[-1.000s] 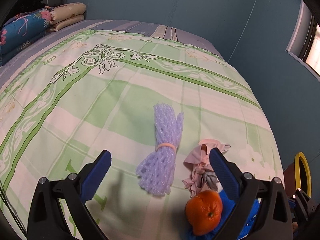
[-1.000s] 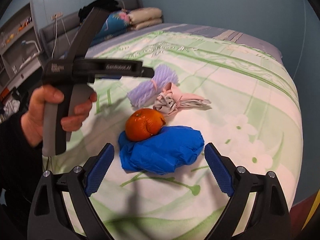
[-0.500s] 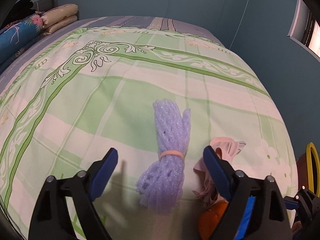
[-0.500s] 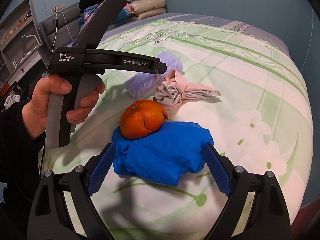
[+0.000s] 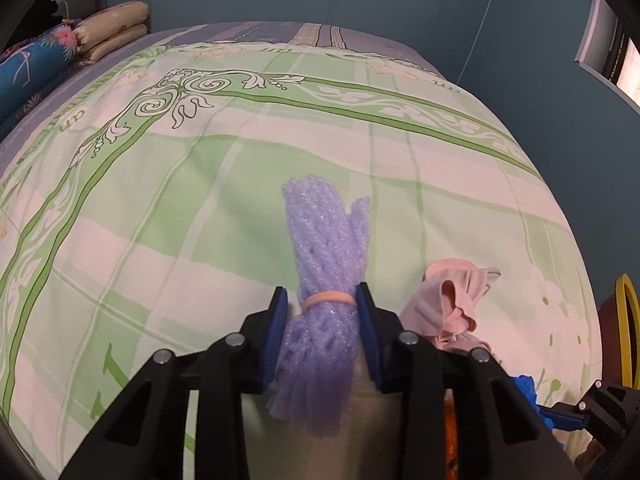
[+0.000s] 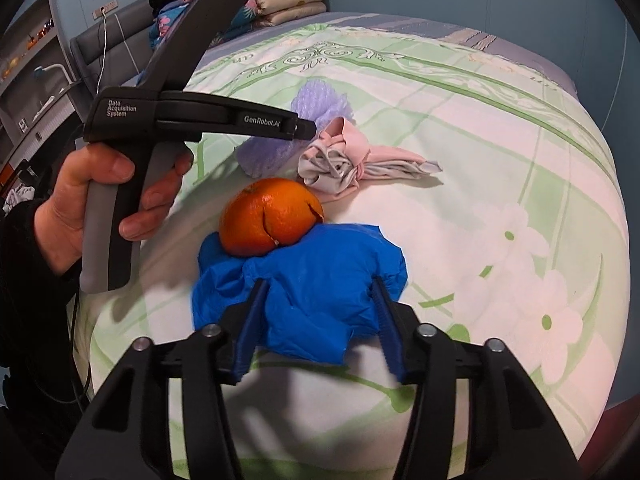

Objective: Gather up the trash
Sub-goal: 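Grasp the lavender mesh net with the left tool while the right tool grasps the blue plastic, then carry the lavender net and blue plastic over the yellow-rimmed bin with both tools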

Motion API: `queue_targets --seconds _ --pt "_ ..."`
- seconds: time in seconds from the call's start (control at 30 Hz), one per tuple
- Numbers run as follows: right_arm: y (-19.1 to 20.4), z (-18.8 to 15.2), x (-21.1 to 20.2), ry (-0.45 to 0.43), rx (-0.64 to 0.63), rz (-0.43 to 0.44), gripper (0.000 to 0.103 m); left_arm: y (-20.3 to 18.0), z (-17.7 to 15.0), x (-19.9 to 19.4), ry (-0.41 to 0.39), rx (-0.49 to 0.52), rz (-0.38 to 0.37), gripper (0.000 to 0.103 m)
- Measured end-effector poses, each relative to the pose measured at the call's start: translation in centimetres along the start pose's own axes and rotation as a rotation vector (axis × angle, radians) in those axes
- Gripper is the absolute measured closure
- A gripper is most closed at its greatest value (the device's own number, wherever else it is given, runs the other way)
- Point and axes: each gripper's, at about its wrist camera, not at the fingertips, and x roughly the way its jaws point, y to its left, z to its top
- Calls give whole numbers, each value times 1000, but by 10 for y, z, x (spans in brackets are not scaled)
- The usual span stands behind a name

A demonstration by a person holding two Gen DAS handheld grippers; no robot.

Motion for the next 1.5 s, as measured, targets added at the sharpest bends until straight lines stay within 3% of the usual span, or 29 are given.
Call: queue_targets --seconds 0.27,0.4,0.9,1.23,1.5 --pt "-1 -4 1 24 28 18 85 -2 -1 -4 -8 17 7 78" --pt "3 -6 -7 15 24 41 90 1 -1 -11 -15 -3 3 79" --pt "22 -3 -78 -116 7 85 91 17 15 -90 -156 -60 -18 80" --pt "11 -15 -137 -220 27 35 91 1 15 -134 -224 -38 -33 80" --pt "-10 -30 -187 -316 79 -38 91 -37 8 -174 -283 6 -74 80"
